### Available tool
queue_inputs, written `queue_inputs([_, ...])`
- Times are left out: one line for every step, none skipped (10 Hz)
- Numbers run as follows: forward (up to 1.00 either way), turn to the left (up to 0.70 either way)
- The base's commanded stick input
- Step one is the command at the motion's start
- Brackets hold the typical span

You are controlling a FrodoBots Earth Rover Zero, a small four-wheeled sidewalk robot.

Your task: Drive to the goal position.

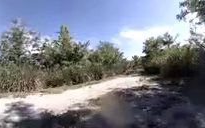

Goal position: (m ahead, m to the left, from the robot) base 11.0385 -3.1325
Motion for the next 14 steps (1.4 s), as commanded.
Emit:
queue_inputs([0.85,0.0])
queue_inputs([0.85,0.0])
queue_inputs([0.85,0.0])
queue_inputs([0.85,0.0])
queue_inputs([0.85,0.0])
queue_inputs([0.85,0.0])
queue_inputs([0.85,-0.01])
queue_inputs([0.85,-0.21])
queue_inputs([0.85,-0.3])
queue_inputs([0.85,-0.34])
queue_inputs([0.85,-0.34])
queue_inputs([0.85,-0.34])
queue_inputs([0.85,-0.34])
queue_inputs([0.85,-0.34])
